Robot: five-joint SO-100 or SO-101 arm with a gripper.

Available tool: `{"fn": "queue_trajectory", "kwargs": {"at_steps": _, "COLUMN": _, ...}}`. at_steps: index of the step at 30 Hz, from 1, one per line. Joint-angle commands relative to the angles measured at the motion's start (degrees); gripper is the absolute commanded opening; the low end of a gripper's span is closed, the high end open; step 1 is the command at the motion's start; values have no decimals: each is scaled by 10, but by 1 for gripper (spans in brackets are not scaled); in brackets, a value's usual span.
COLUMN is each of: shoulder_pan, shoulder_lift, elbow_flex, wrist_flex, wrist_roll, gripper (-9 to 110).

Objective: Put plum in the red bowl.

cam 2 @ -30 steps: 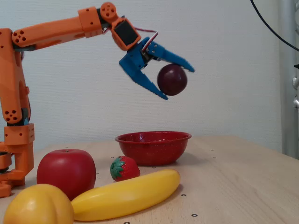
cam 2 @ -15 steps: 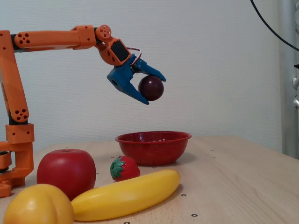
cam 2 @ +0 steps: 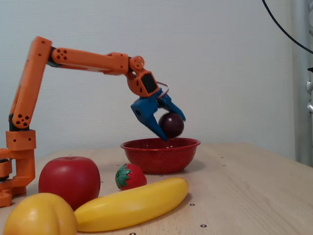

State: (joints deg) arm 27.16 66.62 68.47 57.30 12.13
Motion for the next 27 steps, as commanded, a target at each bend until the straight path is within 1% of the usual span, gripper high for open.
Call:
{"fn": "queue_trajectory", "kwargs": {"at_steps": 1, "shoulder_pan": -4, "shoulder_lift": 12, "elbow_flex": -77, "wrist_flex": 22, "wrist_roll": 11, "gripper": 0}}
{"fn": "queue_trajectory", "kwargs": {"at_steps": 10, "shoulder_pan": -7, "shoulder_lift": -28, "elbow_flex": -100, "wrist_flex": 100, "wrist_roll": 9, "gripper": 0}}
{"fn": "queue_trajectory", "kwargs": {"at_steps": 18, "shoulder_pan": -5, "shoulder_lift": -42, "elbow_flex": -88, "wrist_flex": 117, "wrist_roll": 20, "gripper": 0}}
{"fn": "queue_trajectory", "kwargs": {"at_steps": 20, "shoulder_pan": -4, "shoulder_lift": -46, "elbow_flex": -80, "wrist_flex": 125, "wrist_roll": 31, "gripper": 7}}
{"fn": "queue_trajectory", "kwargs": {"at_steps": 22, "shoulder_pan": -3, "shoulder_lift": -51, "elbow_flex": -73, "wrist_flex": 138, "wrist_roll": 37, "gripper": 19}}
{"fn": "queue_trajectory", "kwargs": {"at_steps": 27, "shoulder_pan": -1, "shoulder_lift": -77, "elbow_flex": -72, "wrist_flex": 143, "wrist_roll": 45, "gripper": 35}}
